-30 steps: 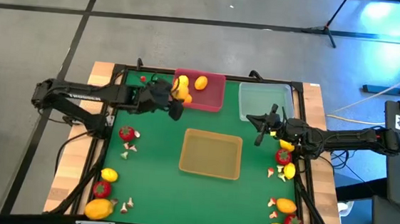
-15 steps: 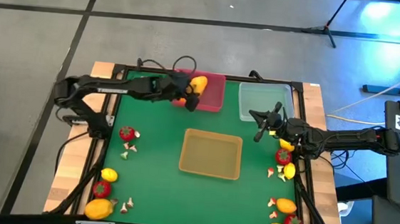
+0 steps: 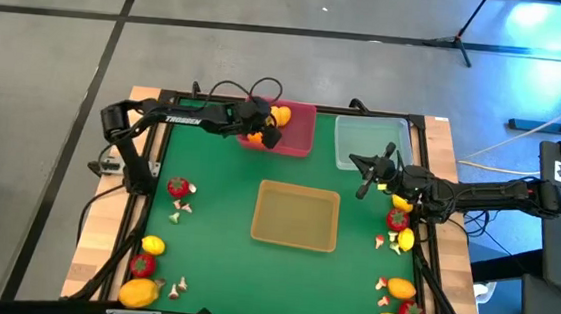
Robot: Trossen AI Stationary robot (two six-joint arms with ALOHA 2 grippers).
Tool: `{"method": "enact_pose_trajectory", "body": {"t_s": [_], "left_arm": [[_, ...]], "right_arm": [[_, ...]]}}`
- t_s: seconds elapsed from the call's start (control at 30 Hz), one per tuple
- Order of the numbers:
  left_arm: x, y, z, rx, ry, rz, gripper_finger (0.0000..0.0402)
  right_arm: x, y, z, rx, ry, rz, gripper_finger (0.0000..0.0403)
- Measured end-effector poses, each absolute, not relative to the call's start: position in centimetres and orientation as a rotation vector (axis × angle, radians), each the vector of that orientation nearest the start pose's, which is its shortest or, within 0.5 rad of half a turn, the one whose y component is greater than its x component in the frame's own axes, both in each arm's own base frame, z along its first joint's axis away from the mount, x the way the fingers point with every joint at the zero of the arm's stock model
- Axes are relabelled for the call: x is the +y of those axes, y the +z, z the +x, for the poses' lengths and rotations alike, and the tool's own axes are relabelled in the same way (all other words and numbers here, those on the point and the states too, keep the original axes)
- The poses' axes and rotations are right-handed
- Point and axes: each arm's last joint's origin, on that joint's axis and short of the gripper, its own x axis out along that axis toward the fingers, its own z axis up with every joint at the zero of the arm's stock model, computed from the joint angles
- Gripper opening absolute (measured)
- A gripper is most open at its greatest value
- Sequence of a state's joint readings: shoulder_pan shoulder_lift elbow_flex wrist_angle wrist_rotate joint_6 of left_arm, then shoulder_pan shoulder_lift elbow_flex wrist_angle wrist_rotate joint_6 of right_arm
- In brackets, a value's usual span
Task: Sort produce into baskets
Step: Put the yellow lemon into the red bin
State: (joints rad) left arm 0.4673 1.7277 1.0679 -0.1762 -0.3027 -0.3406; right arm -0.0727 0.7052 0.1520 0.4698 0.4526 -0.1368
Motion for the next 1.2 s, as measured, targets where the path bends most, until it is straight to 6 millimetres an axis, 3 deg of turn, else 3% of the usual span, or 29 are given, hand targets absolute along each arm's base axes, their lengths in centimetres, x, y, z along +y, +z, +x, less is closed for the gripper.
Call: {"method": "enact_pose_trajectory", "body": {"t_s": [0.2,0.43,0.67,0.97,1.2], "left_arm": [[17.4,19.0,30.9,0.722,0.890,-0.397,0.0287],[17.5,19.1,30.7,0.732,0.890,-0.398,0.0357],[16.8,21.6,30.1,0.668,0.854,-0.390,0.0375],[12.3,27.2,28.8,0.581,0.685,-0.315,0.0376],[7.1,28.5,27.6,0.684,0.554,-0.289,0.0376]], "right_arm": [[-2.4,18.9,15.1,0.122,-0.518,-0.150,0.0010],[-2.4,18.9,15.1,0.122,-0.518,-0.149,0.0010],[-2.4,18.9,15.1,0.124,-0.518,-0.149,0.0010],[-2.4,18.8,15.1,0.128,-0.518,-0.150,0.0010],[-2.4,18.8,15.1,0.128,-0.517,-0.150,0.0010]]}}
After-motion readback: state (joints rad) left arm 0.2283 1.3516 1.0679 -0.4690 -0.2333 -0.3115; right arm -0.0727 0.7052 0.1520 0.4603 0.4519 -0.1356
